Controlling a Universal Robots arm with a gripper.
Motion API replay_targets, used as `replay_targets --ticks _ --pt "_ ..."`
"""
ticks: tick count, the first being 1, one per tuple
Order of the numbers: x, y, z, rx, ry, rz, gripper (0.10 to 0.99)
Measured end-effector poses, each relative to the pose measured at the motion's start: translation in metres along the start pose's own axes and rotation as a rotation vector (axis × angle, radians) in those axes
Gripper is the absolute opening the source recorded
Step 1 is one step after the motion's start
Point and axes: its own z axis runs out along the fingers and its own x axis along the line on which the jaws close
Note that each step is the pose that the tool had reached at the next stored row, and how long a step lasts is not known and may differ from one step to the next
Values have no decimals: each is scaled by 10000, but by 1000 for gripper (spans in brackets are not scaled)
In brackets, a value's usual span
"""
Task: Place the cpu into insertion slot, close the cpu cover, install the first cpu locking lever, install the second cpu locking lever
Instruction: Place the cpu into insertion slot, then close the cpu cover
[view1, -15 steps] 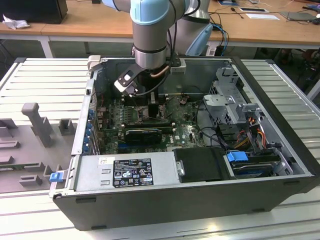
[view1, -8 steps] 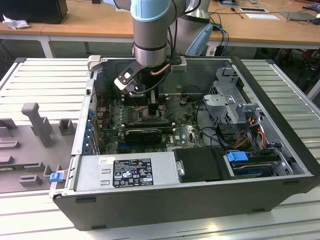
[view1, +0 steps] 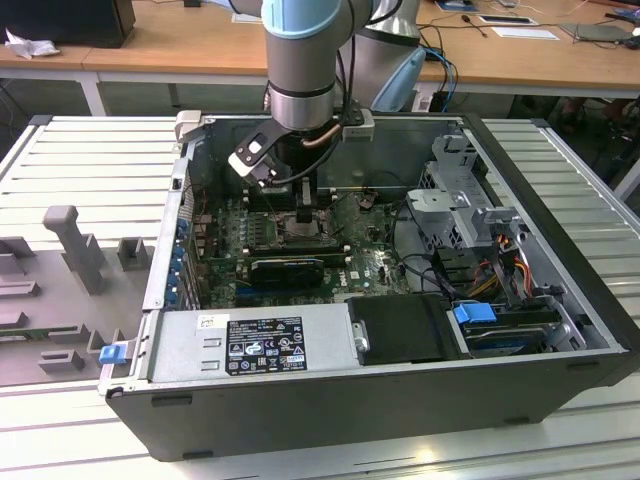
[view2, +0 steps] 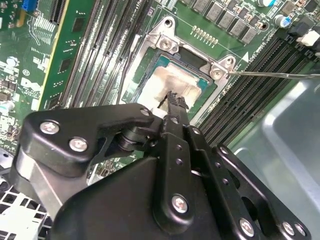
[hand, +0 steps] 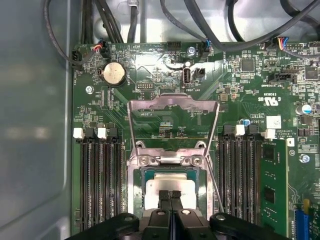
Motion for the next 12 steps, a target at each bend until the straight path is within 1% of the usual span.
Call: replay_targets --ticks 4,6,8,9,10,12 --pt "1 3 -50 -1 0 0 106" --pt "3 6 -94 1 -7 -1 106" --pt "2 15 -98 9 -7 -1 106" --pt "-10 54 -96 41 8 1 106" --pt "-14 72 -94 60 13 2 106" --pt "-15 84 -95 82 17 6 106"
